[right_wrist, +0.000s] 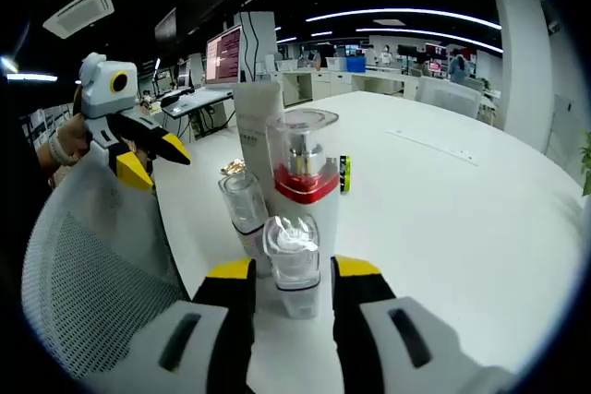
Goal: Arrange the skincare products in the storage area until every visible bottle or jar stands upright without overlapping.
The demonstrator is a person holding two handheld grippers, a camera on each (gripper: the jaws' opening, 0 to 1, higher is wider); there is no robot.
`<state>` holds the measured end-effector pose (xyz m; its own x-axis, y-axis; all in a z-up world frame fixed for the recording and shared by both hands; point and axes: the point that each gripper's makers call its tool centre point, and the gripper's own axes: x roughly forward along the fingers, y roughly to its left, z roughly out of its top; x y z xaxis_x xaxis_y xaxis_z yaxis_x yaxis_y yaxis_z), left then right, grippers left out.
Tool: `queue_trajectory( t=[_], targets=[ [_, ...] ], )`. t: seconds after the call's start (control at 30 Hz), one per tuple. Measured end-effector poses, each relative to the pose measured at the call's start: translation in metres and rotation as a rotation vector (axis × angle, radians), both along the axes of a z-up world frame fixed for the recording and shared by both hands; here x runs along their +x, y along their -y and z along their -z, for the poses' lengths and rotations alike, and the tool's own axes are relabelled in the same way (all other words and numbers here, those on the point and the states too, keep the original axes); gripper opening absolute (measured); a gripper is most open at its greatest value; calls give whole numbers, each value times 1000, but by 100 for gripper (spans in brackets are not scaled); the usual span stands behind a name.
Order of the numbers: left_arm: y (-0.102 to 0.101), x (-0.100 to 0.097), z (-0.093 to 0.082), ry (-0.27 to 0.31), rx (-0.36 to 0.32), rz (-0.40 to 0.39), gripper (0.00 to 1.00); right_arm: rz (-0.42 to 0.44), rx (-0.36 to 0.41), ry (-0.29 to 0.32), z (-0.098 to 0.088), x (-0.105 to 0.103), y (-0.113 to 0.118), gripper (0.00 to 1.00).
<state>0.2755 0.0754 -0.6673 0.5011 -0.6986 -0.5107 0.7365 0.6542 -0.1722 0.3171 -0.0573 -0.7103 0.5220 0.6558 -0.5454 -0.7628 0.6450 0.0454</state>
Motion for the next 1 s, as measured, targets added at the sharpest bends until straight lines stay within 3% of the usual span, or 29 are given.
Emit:
queue_trajectory(
  t=[0.13, 0.4, 0.6, 0.77, 0.87, 1.0],
  targets=[
    [0, -1, -1, 0, -3, 3, 33, -2, -26, -46, 11, -1, 4, 28],
    [2, -3, 0, -6, -3, 15, 33, -3, -35, -71, 17, 2, 6, 21],
    [2, -2, 0, -6, -4, 18, 33, -102, -19, -74, 16, -8, -9, 20],
    [0, -1, 0, -6, -3, 14, 33, -124, -16, -89, 19, -13, -13, 23],
    [-1, -1, 1, -8, -2, 13, 33, -96, -41, -68, 19, -10, -8, 35],
    [-2, -1, 2, -11, -4, 8, 33, -62, -71, -121, 24, -15, 0, 33]
  ],
)
